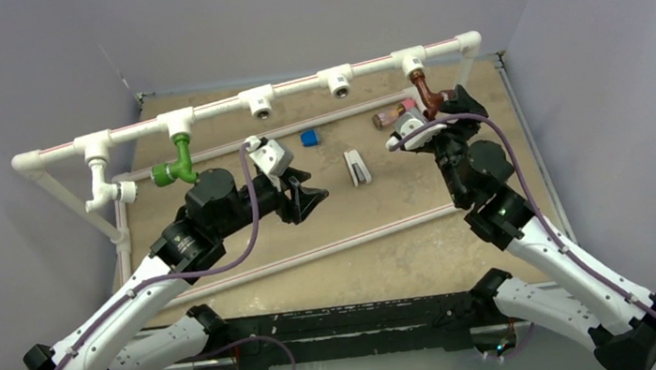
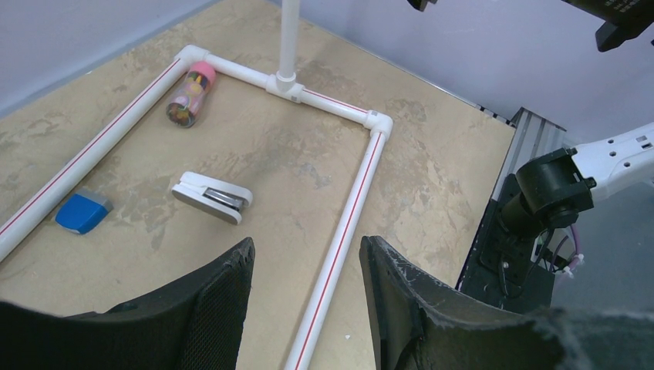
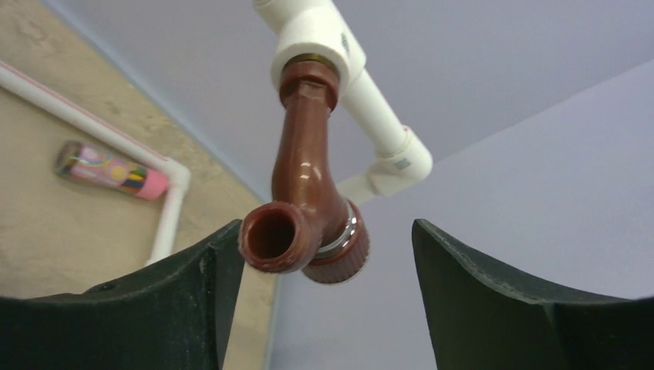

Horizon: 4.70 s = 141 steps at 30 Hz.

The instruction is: Install the water faucets

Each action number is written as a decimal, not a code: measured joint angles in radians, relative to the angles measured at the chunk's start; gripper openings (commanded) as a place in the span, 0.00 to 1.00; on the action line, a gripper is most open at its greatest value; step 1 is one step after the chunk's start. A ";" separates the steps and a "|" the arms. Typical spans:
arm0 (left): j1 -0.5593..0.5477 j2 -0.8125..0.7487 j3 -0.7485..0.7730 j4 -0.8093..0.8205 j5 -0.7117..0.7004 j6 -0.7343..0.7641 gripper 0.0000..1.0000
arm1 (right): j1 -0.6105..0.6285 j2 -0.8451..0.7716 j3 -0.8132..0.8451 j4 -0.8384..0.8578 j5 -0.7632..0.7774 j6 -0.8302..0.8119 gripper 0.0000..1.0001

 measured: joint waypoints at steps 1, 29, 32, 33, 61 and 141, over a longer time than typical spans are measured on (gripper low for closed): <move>0.000 0.000 0.000 0.000 0.000 0.000 0.52 | 0.000 0.008 -0.009 0.043 0.016 -0.029 0.71; 0.000 -0.001 0.000 0.000 0.000 0.000 0.51 | 0.003 0.052 -0.020 0.161 0.061 0.728 0.00; 0.000 -0.002 0.000 0.000 0.000 0.000 0.51 | -0.003 0.048 -0.020 0.159 0.056 0.903 0.00; 0.000 -0.003 0.000 0.000 0.000 0.000 0.52 | -0.004 0.046 -0.020 0.156 0.056 0.949 0.00; 0.000 -0.013 0.000 0.000 0.008 -0.001 0.51 | -0.007 -0.084 -0.177 0.246 0.042 2.289 0.39; 0.000 -0.002 0.000 -0.015 0.007 -0.001 0.51 | 0.006 -0.006 0.347 -0.578 -0.167 0.329 0.98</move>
